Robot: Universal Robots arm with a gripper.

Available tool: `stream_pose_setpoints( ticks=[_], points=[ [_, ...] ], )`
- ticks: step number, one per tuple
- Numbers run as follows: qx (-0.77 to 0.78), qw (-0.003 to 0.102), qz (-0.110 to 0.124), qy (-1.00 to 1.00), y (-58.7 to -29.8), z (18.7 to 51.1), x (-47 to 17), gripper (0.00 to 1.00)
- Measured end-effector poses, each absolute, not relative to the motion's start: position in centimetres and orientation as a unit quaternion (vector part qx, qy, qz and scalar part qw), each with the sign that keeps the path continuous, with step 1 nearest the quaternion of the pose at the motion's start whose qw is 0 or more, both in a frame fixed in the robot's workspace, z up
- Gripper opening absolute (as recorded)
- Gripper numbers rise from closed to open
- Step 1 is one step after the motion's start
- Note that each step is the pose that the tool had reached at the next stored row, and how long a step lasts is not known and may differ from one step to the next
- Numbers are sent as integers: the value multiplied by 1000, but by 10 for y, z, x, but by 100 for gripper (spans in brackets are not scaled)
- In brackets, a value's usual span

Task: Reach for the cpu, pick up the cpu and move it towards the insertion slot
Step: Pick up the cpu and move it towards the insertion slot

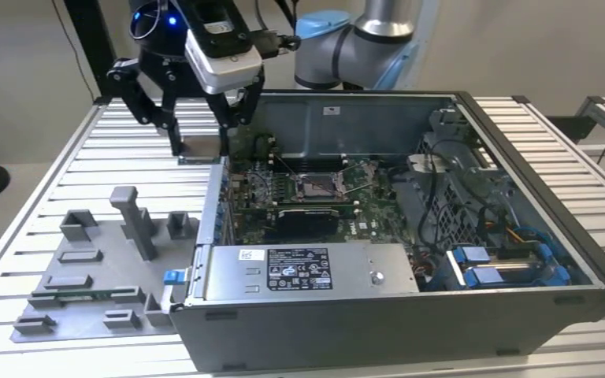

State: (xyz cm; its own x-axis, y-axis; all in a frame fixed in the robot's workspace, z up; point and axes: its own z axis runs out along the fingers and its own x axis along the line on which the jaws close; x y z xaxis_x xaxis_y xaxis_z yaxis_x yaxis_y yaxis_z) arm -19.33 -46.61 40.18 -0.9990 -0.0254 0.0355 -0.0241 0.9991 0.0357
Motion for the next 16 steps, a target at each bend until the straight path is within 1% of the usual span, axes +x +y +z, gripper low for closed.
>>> stream_pose_setpoints(
  ticks=[16],
  points=[
    [12, 21, -18, -1000, -466, 402, -135, 0]
  ],
)
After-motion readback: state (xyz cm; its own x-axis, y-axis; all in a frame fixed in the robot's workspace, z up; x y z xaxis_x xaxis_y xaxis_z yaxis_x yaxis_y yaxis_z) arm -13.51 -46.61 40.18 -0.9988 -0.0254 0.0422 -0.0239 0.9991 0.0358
